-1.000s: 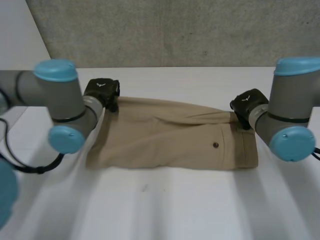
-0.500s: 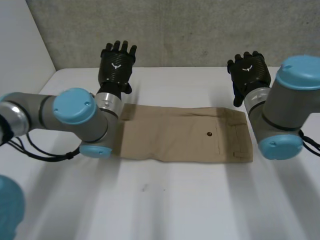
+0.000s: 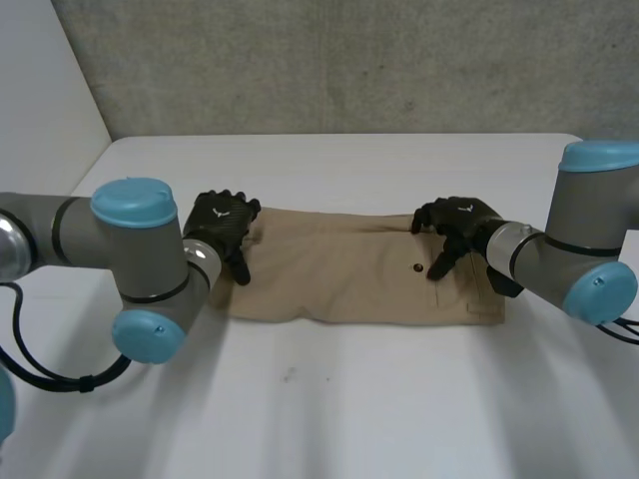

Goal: Fold the shorts.

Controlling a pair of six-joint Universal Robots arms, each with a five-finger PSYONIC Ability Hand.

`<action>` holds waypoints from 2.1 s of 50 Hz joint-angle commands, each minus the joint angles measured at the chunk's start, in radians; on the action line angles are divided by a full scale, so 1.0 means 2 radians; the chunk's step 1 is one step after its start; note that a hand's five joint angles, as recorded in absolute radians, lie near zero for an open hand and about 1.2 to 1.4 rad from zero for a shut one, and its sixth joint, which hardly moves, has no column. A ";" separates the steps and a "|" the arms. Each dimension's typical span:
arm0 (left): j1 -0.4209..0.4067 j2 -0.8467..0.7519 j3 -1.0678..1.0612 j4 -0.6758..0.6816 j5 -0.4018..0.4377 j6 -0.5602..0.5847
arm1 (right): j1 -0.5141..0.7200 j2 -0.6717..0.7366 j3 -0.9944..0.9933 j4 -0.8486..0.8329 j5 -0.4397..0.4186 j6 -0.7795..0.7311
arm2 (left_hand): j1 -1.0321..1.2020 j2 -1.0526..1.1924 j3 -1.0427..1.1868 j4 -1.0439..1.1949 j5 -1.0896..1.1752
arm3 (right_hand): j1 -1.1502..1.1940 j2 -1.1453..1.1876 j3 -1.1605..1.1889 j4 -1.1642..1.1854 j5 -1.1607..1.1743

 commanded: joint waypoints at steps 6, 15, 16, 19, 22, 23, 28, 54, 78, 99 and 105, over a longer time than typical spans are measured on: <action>0.030 -0.058 0.052 0.003 0.000 0.056 | -0.009 0.046 -0.049 0.004 0.048 -0.002 | 0.027 0.022 0.023 0.021 0.035 | -0.115 -0.149 -0.149 -0.149 -0.148; 0.036 -0.076 0.056 0.001 0.001 0.089 | -0.014 0.059 -0.053 0.008 0.048 -0.002 | 0.012 0.007 0.009 0.006 0.020 | -0.115 -0.149 -0.149 -0.149 -0.148; 0.036 -0.076 0.056 0.001 0.001 0.089 | -0.016 0.059 -0.053 0.008 0.048 -0.002 | 0.012 0.007 0.009 0.006 0.020 | -0.115 -0.149 -0.149 -0.149 -0.148; 0.037 -0.074 0.058 0.001 0.001 0.089 | -0.021 0.059 -0.054 0.009 0.048 -0.002 | 0.006 0.001 0.003 0.000 0.015 | -0.115 -0.149 -0.149 -0.149 -0.148; 0.037 -0.071 0.058 0.000 0.001 0.089 | -0.023 0.056 -0.054 0.009 0.049 -0.002 | -0.006 -0.011 -0.009 -0.011 0.003 | -0.115 -0.149 -0.149 -0.149 -0.148; 0.035 -0.070 0.057 0.000 0.001 0.089 | -0.022 0.052 -0.054 0.010 0.048 -0.003 | -0.013 -0.018 -0.016 -0.019 -0.004 | -0.115 -0.149 -0.149 -0.149 -0.148; 0.026 -0.041 0.051 -0.005 -0.001 0.084 | -0.022 0.007 -0.044 0.011 0.044 -0.004 | -0.028 -0.033 -0.031 -0.033 -0.019 | -0.115 -0.149 -0.149 -0.149 -0.148; 0.013 0.184 -0.120 -0.015 -0.001 -0.112 | -0.015 -0.271 0.337 -0.154 0.117 -0.026 | -0.029 -0.034 -0.032 -0.035 -0.021 | 0.012 -0.022 -0.022 -0.022 -0.021; 0.012 0.203 -0.199 0.030 -0.002 -0.113 | -0.018 -0.142 0.336 -0.237 0.114 -0.091 | -0.029 -0.034 -0.032 -0.035 -0.021 | 0.382 0.348 0.349 0.349 0.350; 0.016 0.225 -0.206 0.030 -0.003 -0.113 | -0.123 -0.224 0.279 -0.101 0.123 -0.251 | -0.032 -0.037 -0.035 -0.038 -0.024 | 0.496 0.462 0.462 0.462 0.463; 0.016 0.225 -0.209 0.030 -0.003 -0.113 | -0.031 -0.238 0.202 -0.078 0.121 -0.252 | -0.032 -0.037 -0.035 -0.038 -0.024 | 0.496 0.462 0.462 0.462 0.463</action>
